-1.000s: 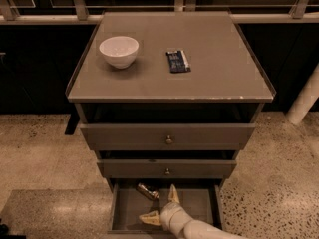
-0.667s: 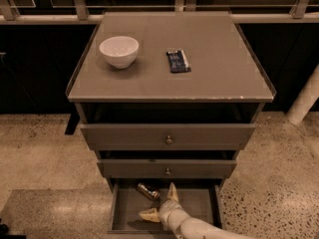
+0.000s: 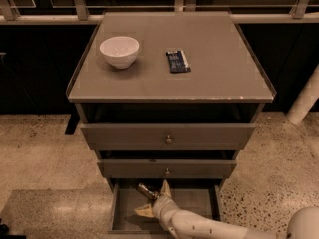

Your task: Pick orange can from bottom drawer and place on counter

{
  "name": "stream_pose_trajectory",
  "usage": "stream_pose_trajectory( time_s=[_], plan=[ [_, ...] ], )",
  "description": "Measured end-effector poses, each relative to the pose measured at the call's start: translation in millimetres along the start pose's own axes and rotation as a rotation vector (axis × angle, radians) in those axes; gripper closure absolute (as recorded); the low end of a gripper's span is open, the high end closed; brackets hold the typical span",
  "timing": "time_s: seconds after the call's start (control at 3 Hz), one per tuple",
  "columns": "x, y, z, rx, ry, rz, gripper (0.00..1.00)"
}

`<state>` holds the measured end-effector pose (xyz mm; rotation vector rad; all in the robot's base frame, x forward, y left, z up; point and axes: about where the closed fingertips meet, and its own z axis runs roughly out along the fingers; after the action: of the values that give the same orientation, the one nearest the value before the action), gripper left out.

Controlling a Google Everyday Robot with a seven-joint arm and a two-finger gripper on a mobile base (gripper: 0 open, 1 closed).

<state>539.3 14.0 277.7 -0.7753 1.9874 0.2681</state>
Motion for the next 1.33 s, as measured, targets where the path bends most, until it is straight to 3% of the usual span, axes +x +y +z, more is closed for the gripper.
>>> stream_pose_trajectory(
  time_s=[0.33,1.33],
  plan=[
    [9,5,16,0.004,0.001,-0.014,0.00],
    [33,-2,59,0.020,0.033,0.019,0.00]
  ],
)
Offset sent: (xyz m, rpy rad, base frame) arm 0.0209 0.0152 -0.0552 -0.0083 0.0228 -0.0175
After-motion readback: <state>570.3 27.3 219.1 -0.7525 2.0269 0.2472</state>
